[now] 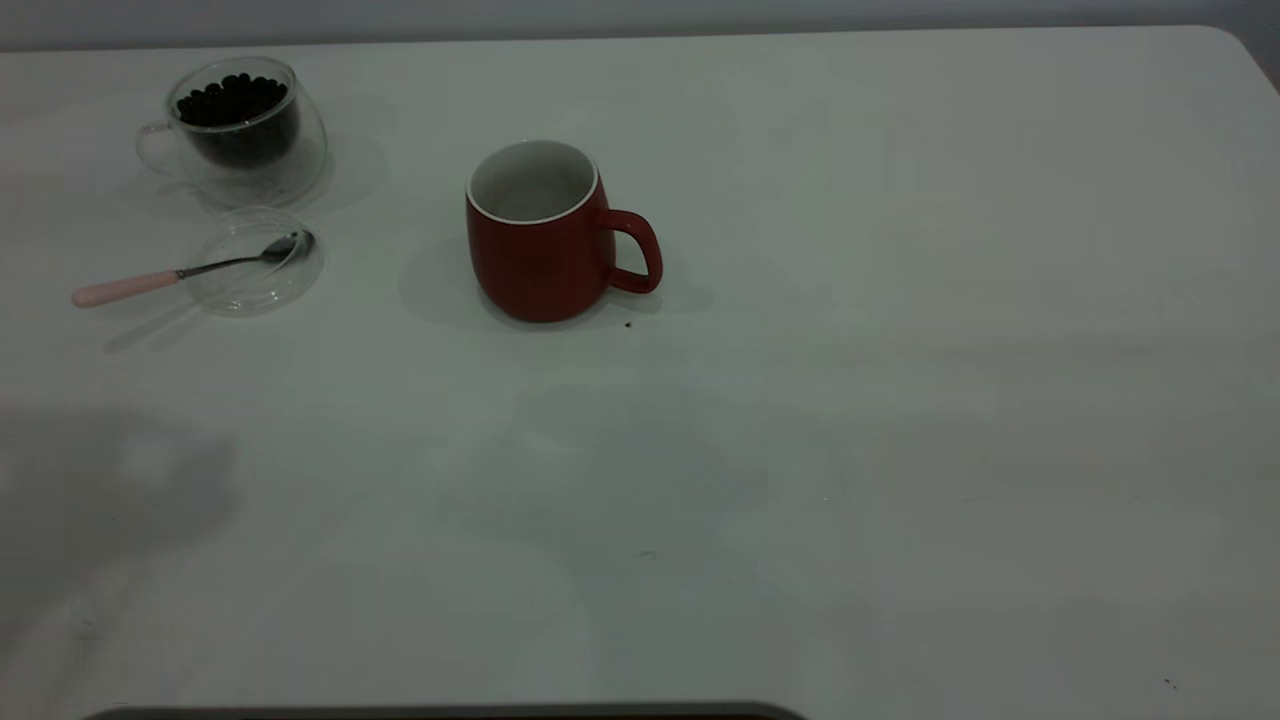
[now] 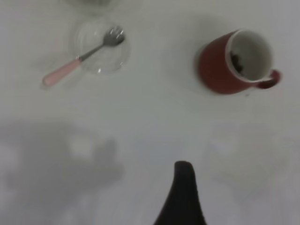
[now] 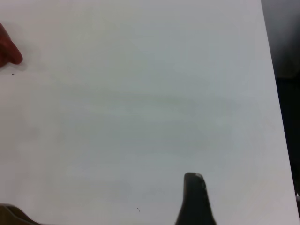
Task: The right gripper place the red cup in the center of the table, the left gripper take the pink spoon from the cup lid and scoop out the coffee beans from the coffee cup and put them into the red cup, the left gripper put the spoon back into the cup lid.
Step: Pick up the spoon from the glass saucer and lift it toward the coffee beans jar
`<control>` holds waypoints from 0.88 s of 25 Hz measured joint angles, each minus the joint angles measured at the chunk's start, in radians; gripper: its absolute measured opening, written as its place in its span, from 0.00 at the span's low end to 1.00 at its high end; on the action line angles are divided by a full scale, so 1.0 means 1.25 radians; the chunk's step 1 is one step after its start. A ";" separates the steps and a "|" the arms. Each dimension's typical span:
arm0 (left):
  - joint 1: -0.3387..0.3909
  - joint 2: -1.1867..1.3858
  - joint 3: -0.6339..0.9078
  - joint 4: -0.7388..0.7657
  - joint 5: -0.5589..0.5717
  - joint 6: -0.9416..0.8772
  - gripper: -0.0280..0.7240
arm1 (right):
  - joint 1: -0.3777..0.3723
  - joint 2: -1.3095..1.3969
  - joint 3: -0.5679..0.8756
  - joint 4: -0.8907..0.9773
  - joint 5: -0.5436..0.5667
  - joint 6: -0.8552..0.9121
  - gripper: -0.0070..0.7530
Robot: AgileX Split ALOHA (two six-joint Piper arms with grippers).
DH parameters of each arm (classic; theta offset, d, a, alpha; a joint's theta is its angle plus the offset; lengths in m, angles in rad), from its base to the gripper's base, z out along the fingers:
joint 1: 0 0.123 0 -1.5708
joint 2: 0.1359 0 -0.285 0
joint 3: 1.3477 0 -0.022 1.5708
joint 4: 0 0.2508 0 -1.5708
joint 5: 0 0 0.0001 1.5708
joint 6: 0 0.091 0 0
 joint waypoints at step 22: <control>0.375 0.410 -0.018 -0.412 -0.049 0.483 0.98 | 0.000 0.000 0.000 0.000 0.000 0.001 0.79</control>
